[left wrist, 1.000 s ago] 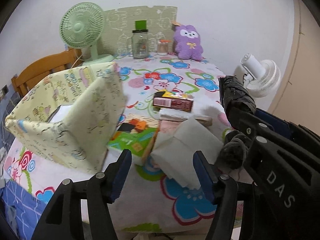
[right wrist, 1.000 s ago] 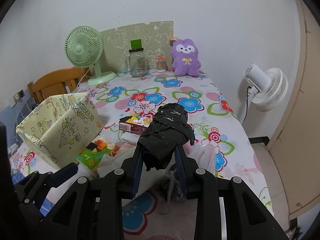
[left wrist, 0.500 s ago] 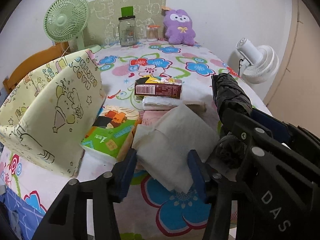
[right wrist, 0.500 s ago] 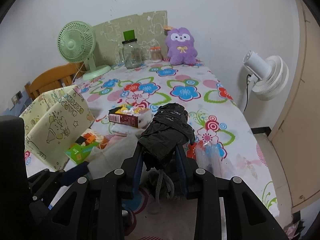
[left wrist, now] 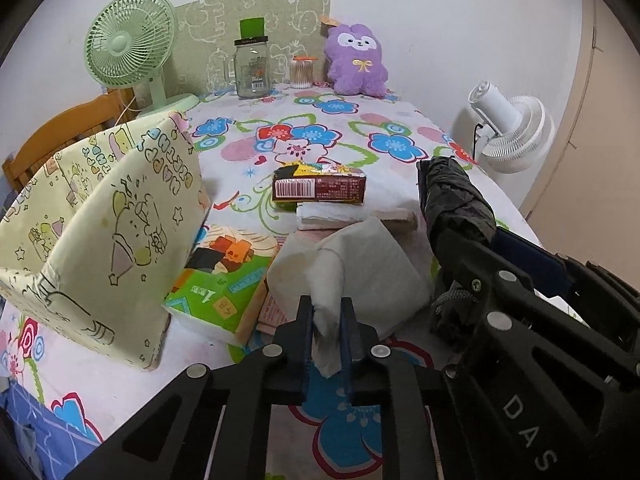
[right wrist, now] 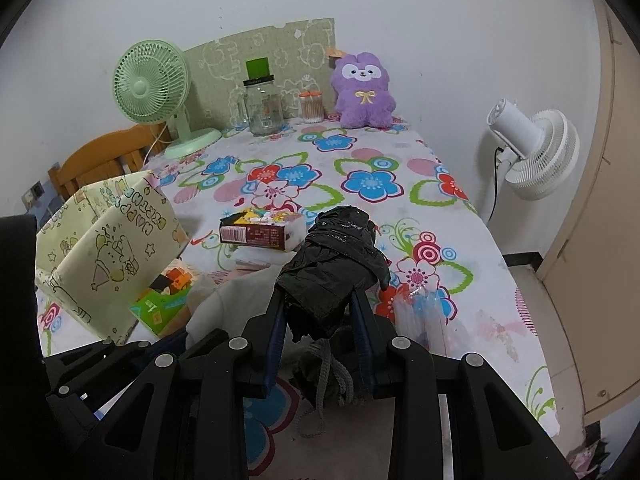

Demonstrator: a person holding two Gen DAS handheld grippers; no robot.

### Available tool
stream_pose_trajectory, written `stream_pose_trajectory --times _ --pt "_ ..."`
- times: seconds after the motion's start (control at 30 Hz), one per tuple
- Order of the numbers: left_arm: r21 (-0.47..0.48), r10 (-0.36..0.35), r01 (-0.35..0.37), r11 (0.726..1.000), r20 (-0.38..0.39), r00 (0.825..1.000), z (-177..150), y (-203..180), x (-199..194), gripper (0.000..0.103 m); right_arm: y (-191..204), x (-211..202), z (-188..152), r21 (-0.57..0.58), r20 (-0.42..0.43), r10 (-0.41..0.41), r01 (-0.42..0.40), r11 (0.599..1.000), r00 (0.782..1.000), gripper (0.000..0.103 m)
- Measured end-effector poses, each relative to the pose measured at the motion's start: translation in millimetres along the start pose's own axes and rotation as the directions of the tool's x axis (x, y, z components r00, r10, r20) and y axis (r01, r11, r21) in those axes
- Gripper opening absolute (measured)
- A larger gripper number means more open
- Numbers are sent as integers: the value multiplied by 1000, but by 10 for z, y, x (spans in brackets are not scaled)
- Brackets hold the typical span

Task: Organize soft objects
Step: 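Grasp the white cloth with the left tool while the right tool holds the black bundle, then lift the white cloth with the left tool while the right tool carries the bundle toward the box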

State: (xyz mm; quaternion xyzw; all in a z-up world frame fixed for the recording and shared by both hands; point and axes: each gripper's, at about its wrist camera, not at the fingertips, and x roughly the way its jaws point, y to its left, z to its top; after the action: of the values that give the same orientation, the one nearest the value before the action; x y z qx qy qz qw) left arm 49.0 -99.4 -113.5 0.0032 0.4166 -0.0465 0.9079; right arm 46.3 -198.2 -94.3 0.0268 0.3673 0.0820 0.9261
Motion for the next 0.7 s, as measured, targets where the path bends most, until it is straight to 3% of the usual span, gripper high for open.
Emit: stream_pose_trajectory --times 0.7 --pt "7 8 -9 1000 87 996 300 149 -515 8 253 -494 329 -26 105 -10 13 1000 994 35"
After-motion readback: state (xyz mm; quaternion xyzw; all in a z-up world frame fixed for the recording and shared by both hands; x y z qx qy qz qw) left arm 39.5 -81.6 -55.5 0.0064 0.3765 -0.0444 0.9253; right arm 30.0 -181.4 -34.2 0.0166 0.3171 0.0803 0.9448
